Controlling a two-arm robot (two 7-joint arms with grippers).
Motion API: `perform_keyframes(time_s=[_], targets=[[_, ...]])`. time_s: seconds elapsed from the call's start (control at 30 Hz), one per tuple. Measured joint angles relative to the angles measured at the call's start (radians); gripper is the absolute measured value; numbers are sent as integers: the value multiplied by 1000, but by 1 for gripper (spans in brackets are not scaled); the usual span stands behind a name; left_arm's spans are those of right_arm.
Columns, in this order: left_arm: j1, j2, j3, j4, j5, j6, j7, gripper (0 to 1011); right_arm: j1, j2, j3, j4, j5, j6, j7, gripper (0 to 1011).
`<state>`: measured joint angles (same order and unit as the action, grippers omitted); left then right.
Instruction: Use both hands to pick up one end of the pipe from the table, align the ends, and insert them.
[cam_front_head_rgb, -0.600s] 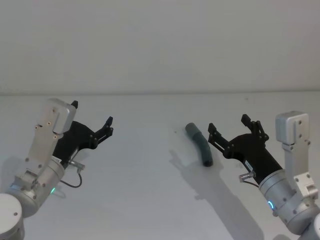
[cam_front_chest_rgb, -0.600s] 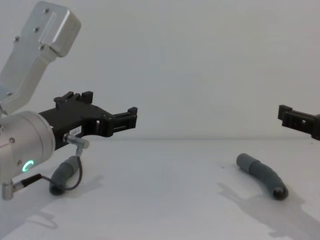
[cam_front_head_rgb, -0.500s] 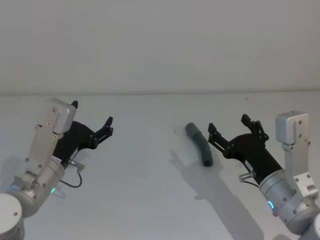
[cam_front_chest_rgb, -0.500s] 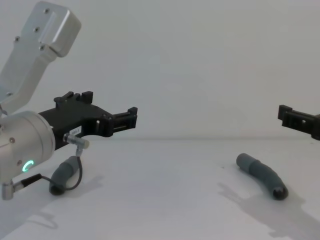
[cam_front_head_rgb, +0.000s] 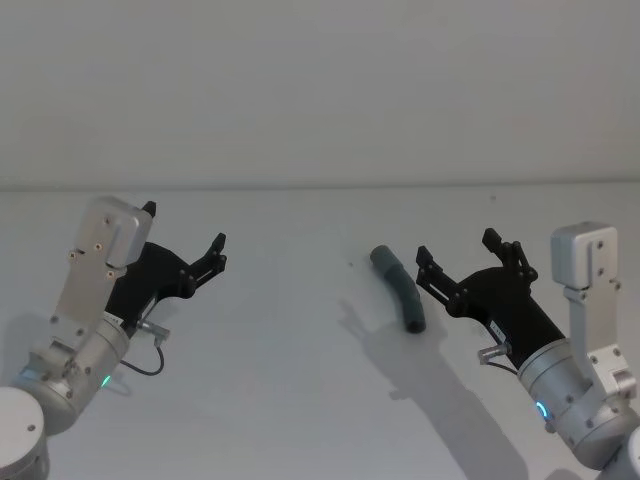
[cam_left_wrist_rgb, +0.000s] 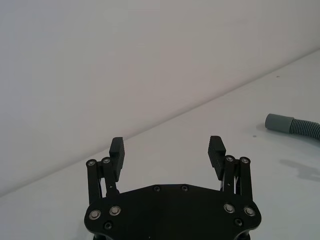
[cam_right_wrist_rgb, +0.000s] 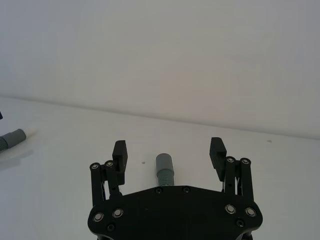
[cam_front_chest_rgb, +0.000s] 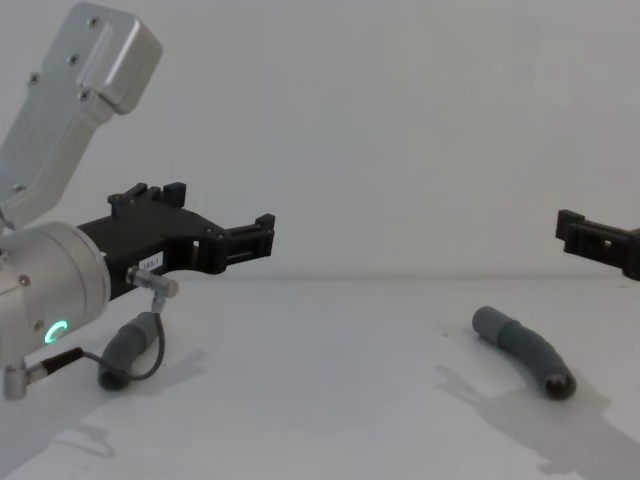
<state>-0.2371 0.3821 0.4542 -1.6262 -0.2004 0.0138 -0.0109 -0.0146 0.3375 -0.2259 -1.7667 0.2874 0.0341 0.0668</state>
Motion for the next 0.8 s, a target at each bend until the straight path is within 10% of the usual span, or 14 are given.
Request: perform_keyframes(time_s=[0.8], targets=[[0,0,0,0,0,0,0,1001,0,0,0,0,0,0,0,1002]])
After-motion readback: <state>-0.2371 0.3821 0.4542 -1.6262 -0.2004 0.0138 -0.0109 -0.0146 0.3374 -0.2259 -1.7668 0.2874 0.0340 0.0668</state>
